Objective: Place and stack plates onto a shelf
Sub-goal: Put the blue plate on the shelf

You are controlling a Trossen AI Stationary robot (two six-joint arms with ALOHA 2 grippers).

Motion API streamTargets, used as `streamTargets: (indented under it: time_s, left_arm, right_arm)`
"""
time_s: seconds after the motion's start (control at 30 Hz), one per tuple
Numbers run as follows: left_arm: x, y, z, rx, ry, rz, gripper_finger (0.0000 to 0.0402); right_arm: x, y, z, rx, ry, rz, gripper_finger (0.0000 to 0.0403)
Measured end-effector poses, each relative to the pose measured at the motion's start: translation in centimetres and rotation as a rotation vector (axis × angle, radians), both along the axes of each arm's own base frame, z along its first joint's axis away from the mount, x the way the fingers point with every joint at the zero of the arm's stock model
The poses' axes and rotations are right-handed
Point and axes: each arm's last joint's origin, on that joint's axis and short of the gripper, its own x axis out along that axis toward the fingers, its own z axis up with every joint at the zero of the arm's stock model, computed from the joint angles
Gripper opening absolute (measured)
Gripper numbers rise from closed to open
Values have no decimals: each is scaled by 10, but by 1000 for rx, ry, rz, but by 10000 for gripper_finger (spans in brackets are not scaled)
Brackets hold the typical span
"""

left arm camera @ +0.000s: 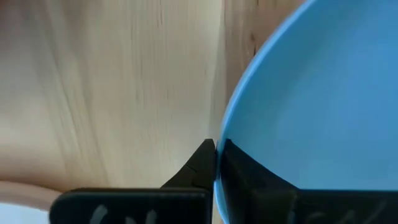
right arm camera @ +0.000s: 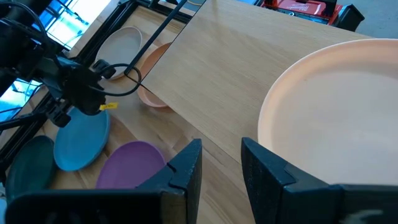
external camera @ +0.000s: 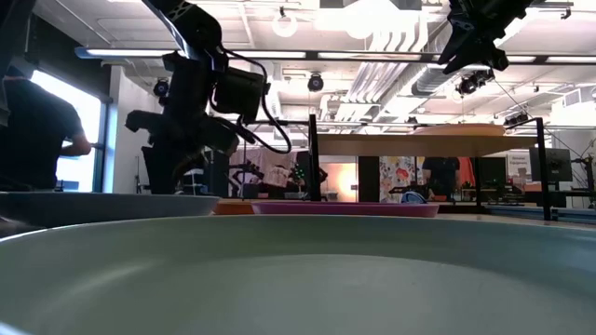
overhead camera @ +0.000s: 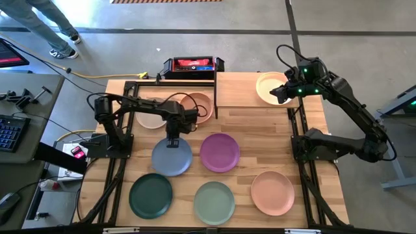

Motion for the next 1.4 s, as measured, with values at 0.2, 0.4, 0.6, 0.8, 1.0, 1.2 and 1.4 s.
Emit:
streamTargets:
  time_s: [0.2, 0.4, 0.6, 0.8, 1.0, 1.2, 1.4]
  left_arm:
    - [-4, -1, 11, -8, 76, 42, 1]
    - [2, 1, 47, 29, 24, 60, 1]
    - [11, 8, 92, 94, -124, 128, 1]
    - [17, 17, 148, 253, -300, 178, 1]
    - [30, 31, 210, 486, -569, 252, 1]
    - [41, 54, 260, 624, -924, 381, 1]
    - [41, 87, 287, 695, -1220, 566, 1]
  right_arm:
    - [0, 0, 0, 0, 0, 0, 92]
    - [0, 0, 0, 1, 0, 0, 92]
    - [-2, 2, -2, 27, 22, 0, 92]
    - [-3, 3, -4, 46, 38, 0, 92]
    - [-1, 2, -2, 27, 22, 1, 92]
    - [0, 0, 0, 1, -4, -3, 92]
    - [0, 0, 0, 5, -6, -7, 92]
